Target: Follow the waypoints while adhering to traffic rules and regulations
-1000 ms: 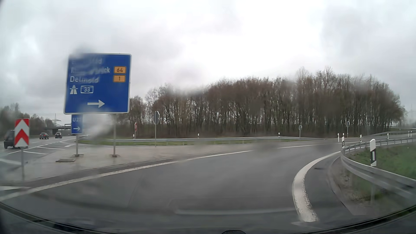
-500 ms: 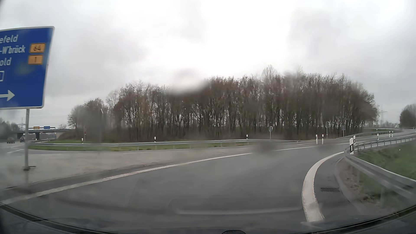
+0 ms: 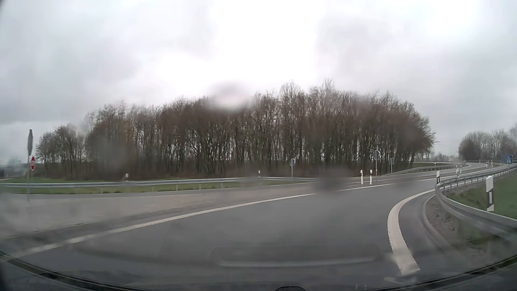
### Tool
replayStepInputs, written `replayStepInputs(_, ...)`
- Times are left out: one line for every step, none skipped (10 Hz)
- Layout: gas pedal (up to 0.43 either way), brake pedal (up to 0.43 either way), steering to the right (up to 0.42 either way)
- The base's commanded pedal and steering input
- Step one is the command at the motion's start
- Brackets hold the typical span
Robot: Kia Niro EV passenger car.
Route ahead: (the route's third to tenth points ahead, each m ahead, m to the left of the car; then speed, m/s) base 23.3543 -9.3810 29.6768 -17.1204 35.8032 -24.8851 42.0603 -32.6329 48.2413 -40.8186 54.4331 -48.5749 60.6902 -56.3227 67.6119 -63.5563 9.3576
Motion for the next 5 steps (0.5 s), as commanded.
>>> replayStepInputs(0.209, 0.0, 0.16)
replayStepInputs(0.22, 0.0, 0.161)
replayStepInputs(0.228, 0.0, 0.161)
replayStepInputs(0.248, 0.0, 0.161)
replayStepInputs(0.248, 0.0, 0.161)
